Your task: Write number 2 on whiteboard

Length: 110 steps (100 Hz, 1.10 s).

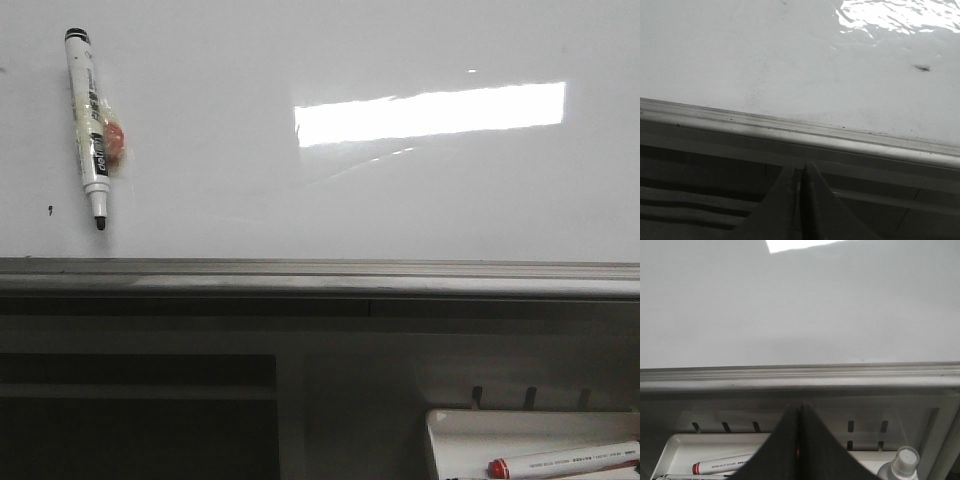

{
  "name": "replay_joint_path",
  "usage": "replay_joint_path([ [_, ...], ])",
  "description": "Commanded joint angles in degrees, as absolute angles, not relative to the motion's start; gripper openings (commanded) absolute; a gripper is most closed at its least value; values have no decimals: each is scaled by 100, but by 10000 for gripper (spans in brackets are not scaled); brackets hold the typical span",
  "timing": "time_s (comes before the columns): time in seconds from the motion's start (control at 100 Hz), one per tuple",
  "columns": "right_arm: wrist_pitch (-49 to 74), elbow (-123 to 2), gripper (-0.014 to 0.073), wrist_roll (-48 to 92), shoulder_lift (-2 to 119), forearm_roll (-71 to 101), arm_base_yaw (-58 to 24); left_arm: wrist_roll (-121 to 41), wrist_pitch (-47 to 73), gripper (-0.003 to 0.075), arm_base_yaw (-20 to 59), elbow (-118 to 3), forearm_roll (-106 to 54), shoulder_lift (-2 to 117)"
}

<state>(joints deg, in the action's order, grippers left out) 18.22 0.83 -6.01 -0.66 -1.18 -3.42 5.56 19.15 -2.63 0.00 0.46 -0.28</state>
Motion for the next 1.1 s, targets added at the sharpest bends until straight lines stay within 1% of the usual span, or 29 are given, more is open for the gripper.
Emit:
replay_joint_path([
  [0.0,1748,222,-51,-545,-166,-192,-298,554,1634,-20,-279,66,0,-179],
  [0.41,1611,222,-51,-545,-166,-192,-298,554,1576,-20,-279,66,167,-179],
  [0.48,1048,222,-51,-545,-166,-66,-298,565,1271,-20,-279,66,-61,-179],
  [0.6,-393,222,-51,-545,-166,51,-298,565,0,-20,-279,66,-699,-179],
  [0.65,-895,222,-51,-545,-166,51,-298,565,-488,-20,-279,66,-702,-179],
  [0.79,-1872,222,-51,-545,-166,51,-298,565,-1136,-20,-279,66,-702,-179],
  [0.87,-2247,222,-51,-545,-166,110,-298,565,-1167,-20,-279,66,-702,-179],
  [1.09,-2351,222,-51,-545,-166,110,-298,565,-1250,-20,-279,66,-702,-179],
])
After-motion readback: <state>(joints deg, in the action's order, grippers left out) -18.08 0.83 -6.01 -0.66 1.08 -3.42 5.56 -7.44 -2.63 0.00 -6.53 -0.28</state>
